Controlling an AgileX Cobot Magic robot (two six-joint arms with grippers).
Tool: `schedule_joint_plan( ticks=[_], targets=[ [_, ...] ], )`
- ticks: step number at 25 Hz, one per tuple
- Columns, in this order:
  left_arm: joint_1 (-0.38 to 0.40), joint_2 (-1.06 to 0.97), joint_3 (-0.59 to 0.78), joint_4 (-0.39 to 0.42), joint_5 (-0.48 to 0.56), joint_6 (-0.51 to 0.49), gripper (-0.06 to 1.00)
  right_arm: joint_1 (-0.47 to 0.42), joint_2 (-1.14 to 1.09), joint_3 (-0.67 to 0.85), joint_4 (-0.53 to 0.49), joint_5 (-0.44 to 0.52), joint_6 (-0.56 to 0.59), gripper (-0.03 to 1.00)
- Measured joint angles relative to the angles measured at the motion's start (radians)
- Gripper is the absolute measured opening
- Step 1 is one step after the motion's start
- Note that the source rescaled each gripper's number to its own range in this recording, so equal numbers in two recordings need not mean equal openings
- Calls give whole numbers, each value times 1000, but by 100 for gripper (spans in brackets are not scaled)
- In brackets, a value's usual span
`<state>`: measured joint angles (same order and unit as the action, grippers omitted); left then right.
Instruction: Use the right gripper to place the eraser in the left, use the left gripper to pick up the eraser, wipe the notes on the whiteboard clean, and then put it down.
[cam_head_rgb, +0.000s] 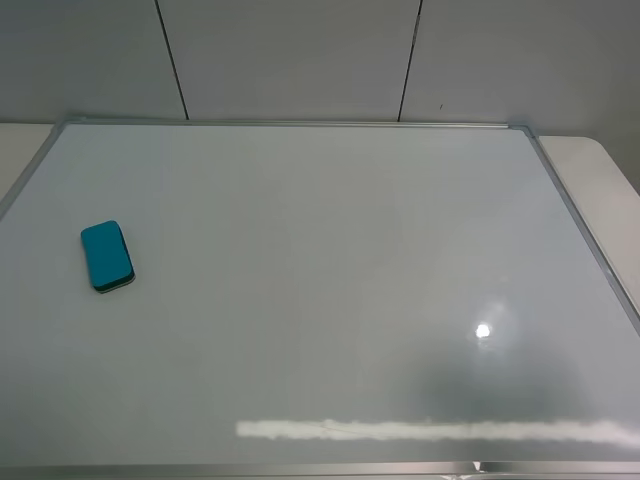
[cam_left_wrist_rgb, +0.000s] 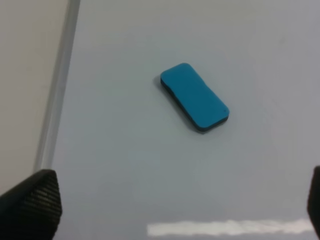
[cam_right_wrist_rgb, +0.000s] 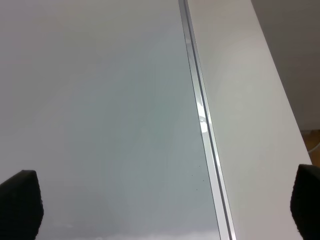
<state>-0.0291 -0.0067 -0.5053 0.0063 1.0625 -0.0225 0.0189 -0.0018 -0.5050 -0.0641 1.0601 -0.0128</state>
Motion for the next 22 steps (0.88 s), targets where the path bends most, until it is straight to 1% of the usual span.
schedule_joint_plan(
  ticks=[22],
  targets=[
    [0, 0, 0, 1, 0, -1, 100, 0, 0, 0, 0, 0, 0, 100]
  ],
)
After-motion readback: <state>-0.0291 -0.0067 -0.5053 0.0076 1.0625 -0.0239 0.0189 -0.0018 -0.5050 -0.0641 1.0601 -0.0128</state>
